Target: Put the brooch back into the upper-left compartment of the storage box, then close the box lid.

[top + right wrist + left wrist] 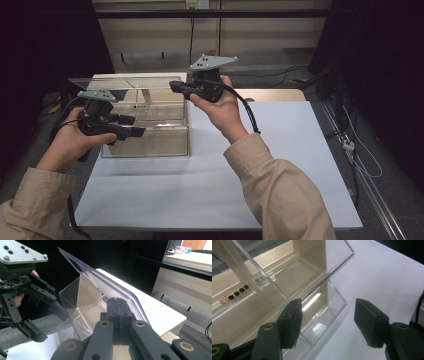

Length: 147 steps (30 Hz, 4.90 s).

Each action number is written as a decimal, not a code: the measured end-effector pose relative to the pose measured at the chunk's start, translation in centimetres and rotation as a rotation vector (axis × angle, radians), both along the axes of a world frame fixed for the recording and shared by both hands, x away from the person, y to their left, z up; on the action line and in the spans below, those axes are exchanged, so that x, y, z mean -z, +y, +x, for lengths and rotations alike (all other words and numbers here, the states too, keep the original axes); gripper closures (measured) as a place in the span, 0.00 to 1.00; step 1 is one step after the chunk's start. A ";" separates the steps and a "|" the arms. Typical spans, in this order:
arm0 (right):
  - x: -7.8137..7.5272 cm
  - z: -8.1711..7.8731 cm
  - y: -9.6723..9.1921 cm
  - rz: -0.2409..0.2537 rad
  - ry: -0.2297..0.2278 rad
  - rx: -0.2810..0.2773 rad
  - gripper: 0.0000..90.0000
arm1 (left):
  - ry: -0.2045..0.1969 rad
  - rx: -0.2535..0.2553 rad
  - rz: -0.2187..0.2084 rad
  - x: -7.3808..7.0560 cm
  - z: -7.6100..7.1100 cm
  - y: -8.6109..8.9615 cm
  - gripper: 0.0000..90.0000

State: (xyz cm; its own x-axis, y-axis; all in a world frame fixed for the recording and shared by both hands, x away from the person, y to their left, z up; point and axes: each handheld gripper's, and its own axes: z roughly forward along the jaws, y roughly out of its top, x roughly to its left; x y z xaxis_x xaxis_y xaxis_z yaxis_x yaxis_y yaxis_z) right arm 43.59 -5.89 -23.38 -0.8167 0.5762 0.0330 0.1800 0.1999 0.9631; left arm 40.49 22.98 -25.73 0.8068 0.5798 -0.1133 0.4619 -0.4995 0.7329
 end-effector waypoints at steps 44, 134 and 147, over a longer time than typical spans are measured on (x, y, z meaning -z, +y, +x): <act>2.9 -1.3 -0.9 -0.013 0.046 -0.029 1.00 | -0.001 0.067 -0.031 2.2 -2.1 -1.3 0.32; 15.4 -10.0 -12.4 -0.112 0.124 0.068 0.21 | -0.021 0.097 -0.042 12.6 -5.2 -1.7 0.10; 17.5 -11.3 -16.1 -0.154 0.148 0.132 0.20 | -0.020 0.089 -0.023 13.9 -5.2 -1.6 0.10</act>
